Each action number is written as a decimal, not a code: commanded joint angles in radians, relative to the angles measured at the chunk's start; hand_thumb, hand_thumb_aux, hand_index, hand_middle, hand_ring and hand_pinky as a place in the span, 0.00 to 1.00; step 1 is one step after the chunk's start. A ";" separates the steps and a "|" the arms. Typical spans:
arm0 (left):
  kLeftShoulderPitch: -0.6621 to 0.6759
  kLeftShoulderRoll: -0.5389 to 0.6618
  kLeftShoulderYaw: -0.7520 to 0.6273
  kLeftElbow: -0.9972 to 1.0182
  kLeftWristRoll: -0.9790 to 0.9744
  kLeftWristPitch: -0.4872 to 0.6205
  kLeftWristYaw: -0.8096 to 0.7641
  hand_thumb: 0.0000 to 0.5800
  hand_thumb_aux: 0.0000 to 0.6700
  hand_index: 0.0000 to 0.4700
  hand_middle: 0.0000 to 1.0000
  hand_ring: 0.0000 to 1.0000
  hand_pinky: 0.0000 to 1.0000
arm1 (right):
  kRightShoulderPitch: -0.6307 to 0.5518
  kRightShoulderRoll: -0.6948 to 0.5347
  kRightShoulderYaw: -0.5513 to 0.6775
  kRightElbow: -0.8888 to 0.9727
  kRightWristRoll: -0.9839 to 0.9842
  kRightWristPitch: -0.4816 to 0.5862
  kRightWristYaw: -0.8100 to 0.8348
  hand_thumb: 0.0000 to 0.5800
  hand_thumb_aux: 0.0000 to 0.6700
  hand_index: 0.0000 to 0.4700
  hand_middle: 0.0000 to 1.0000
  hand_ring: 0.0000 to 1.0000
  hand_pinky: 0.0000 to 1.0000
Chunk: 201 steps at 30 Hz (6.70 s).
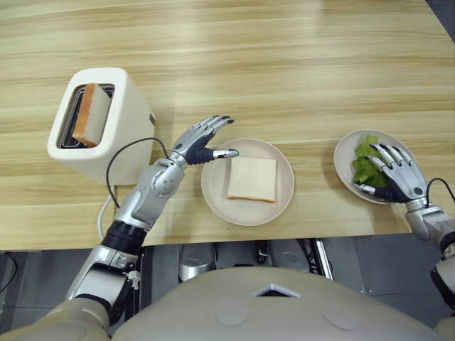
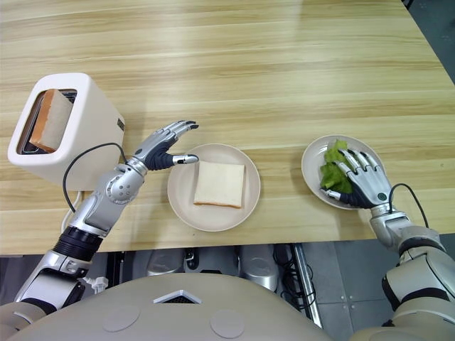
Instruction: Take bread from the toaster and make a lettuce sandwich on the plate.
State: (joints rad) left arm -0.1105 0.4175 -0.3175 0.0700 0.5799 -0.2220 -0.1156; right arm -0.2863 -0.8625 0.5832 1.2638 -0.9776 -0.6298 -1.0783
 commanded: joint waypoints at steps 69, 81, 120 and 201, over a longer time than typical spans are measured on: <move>0.060 -0.053 0.050 0.091 -0.045 -0.027 0.116 0.00 0.00 0.00 0.00 0.00 0.00 | 0.014 -0.055 -0.128 0.048 0.156 -0.057 0.176 0.00 0.00 0.00 0.00 0.00 0.00; 0.057 -0.052 0.056 0.096 -0.047 -0.029 0.117 0.00 0.00 0.00 0.00 0.00 0.00 | 0.023 -0.030 -0.096 0.050 0.141 -0.027 0.240 1.00 1.00 0.98 0.00 0.00 0.00; -0.046 -0.072 0.069 0.203 -0.064 -0.062 0.145 0.00 0.00 0.00 0.00 0.00 0.00 | -0.201 0.214 -0.117 -0.618 0.099 -0.311 0.334 1.00 1.00 0.98 1.00 1.00 1.00; 0.334 0.180 0.599 -0.244 0.196 0.381 0.127 1.00 1.00 0.98 0.00 0.00 0.00 | -0.049 0.246 -0.313 -0.811 0.231 -0.222 0.645 0.00 0.00 0.00 0.00 0.00 0.00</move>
State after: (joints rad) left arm 0.2157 0.5855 0.3123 -0.1989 0.7741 0.1491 0.0362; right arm -0.3396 -0.6126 0.2834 0.4523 -0.7351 -0.8510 -0.4291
